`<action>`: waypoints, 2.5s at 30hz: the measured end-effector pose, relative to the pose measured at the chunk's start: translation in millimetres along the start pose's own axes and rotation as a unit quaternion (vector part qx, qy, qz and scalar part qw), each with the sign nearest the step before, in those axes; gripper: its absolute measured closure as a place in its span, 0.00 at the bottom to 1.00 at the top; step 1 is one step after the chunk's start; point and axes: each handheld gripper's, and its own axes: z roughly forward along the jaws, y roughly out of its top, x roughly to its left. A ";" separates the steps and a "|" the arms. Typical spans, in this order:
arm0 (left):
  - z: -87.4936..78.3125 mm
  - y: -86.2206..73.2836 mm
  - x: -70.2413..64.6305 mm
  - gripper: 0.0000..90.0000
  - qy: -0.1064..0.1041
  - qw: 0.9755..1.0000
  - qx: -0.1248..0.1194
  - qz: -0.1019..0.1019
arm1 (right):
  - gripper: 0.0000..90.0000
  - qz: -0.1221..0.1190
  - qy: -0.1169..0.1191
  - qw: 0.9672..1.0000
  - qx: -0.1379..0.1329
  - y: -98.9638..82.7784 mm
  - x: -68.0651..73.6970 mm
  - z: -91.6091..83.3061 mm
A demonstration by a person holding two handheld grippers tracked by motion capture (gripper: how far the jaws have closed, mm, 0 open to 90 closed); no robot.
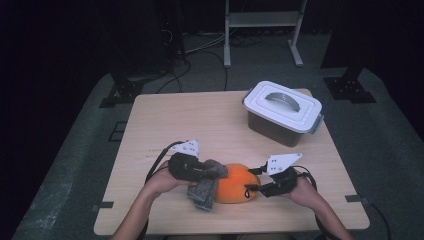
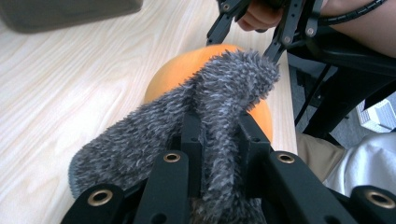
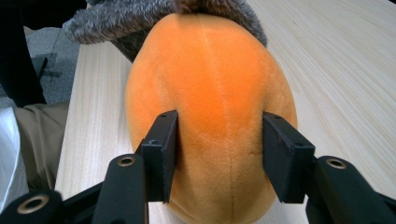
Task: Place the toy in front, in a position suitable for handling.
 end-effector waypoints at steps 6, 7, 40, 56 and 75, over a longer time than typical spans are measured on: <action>-4.7 -8.2 2.8 0.85 0.006 1.000 0.000 -0.010 | 0.54 0.000 0.002 1.000 0.003 -1.2 -1.2 -0.9; -6.0 -10.5 3.1 0.85 0.012 1.000 0.004 -0.011 | 0.54 0.001 0.001 1.000 0.006 -2.1 -1.5 -1.7; 8.7 -3.5 -0.1 0.84 -0.033 0.998 -0.043 -0.018 | 0.51 0.028 0.008 0.999 0.017 -16.0 -12.6 -10.1; 18.2 11.9 -4.0 0.84 -0.035 0.999 -0.039 -0.004 | 0.30 -0.018 -0.010 1.000 0.022 24.2 -2.6 -13.2; 25.3 17.0 -4.1 0.84 -0.039 0.998 -0.040 -0.003 | 0.64 -0.062 0.004 0.996 0.066 43.7 2.3 13.5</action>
